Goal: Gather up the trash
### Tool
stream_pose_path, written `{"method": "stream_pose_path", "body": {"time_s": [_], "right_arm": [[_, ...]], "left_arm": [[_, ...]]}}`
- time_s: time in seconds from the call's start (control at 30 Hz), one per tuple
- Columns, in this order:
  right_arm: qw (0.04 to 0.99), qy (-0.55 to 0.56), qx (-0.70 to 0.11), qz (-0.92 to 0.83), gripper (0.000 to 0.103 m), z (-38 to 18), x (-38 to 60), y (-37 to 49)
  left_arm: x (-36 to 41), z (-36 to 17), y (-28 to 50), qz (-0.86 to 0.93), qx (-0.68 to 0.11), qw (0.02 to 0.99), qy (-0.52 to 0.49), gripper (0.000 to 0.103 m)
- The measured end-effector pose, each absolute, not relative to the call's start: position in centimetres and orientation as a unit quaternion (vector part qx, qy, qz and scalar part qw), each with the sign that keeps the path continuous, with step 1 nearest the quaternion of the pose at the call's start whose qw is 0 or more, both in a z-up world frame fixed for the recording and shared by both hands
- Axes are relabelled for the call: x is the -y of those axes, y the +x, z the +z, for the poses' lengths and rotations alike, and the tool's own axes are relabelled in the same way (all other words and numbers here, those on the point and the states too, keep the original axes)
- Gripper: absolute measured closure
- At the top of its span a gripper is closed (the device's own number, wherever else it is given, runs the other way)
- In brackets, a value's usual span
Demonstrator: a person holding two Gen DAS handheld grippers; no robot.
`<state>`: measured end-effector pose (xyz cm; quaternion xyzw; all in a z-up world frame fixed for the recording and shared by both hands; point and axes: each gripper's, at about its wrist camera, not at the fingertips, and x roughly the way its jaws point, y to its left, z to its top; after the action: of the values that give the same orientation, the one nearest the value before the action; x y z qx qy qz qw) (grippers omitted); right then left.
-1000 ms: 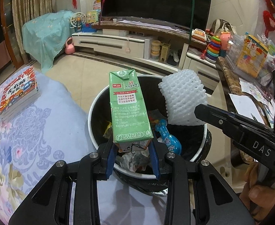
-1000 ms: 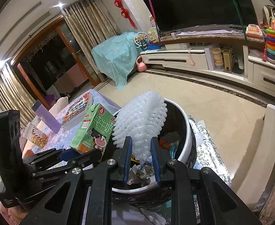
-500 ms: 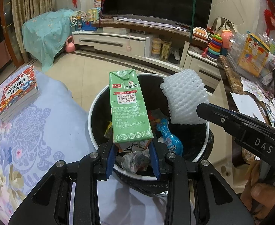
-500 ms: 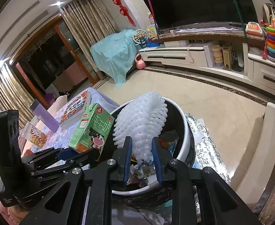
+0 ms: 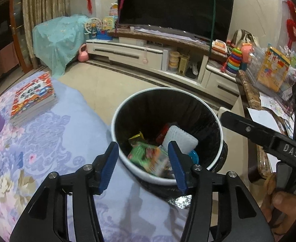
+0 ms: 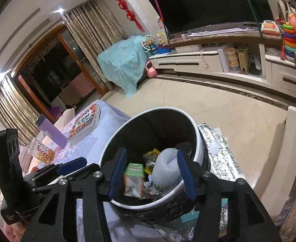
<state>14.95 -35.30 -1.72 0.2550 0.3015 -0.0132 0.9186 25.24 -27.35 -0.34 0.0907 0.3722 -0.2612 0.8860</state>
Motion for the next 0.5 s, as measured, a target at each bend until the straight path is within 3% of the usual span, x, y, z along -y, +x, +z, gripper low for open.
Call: {"method": "stream_pose_path", "body": {"time_s": [0.23, 0.5], "right_arm": [[0.921, 0.268, -0.282, -0.015, 0.011, -0.9, 34.1, 12.3], [0.928, 0.26, -0.268, -0.011, 0.011, -0.6, 30.3, 8.2]], "left_arm": [[23.0, -0.3, 22.2, -0.248, -0.37, 0.894, 0.038, 0.042], [17.9, -1.3, 17.7, -0.229, -0.37, 0.9, -0.016, 0.036]]}}
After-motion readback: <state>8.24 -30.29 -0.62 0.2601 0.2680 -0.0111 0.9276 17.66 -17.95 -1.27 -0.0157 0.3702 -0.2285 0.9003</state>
